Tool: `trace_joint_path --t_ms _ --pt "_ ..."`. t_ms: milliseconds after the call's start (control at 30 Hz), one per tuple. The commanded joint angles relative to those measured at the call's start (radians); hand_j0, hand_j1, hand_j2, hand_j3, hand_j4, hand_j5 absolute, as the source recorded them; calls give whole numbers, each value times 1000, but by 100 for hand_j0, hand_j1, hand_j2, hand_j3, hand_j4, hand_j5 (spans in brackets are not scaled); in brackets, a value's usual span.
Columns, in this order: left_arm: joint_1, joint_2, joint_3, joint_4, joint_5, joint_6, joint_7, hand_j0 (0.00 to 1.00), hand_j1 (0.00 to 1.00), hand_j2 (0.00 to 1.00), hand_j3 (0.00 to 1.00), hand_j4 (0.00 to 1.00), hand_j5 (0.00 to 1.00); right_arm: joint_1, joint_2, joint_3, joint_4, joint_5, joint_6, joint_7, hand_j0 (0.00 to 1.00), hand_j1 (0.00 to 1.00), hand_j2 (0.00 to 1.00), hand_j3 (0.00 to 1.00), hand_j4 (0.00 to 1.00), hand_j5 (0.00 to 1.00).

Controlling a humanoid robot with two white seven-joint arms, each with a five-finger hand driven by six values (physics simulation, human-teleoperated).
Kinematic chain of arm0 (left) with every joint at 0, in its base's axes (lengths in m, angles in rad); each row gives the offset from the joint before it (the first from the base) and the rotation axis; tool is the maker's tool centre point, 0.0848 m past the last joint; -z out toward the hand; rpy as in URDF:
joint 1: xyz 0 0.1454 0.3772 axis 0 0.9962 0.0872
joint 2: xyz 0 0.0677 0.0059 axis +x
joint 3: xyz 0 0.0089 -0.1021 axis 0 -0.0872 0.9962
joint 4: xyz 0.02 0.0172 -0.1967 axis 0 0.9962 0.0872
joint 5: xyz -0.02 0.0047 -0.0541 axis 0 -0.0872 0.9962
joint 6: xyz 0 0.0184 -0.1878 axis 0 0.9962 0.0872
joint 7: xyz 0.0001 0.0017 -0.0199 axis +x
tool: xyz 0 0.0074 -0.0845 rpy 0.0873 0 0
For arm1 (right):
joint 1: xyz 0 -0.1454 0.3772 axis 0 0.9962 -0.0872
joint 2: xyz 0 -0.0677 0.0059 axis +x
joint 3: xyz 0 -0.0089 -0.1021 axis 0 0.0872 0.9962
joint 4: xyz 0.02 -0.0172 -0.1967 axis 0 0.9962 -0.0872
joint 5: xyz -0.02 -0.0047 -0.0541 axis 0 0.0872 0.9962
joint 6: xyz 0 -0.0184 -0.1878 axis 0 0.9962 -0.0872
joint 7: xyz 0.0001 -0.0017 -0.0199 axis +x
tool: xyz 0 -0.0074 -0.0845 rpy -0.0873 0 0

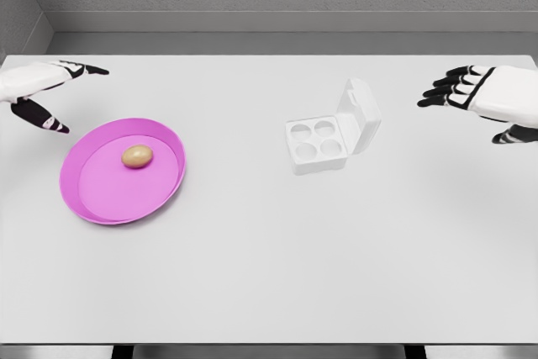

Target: Pack egg into the box and close the box lid

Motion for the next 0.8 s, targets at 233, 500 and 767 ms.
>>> trace_joint_path --t_ms 233,500,767 --pt "6 -41 -154 -82 2 2 0 100 100 100 100 100 100 12 7 15 3 -12 3 0 100 100 100 100 100 100" --pt "23 -56 -177 -89 -8 2 -2 100 100 100 100 100 100 -3 21 46 13 -9 3 0 100 100 100 100 100 100" --pt "31 -55 -177 -96 -39 2 0 96 96 96 96 96 96 -49 27 57 78 32 3 0 100 100 100 100 100 100"
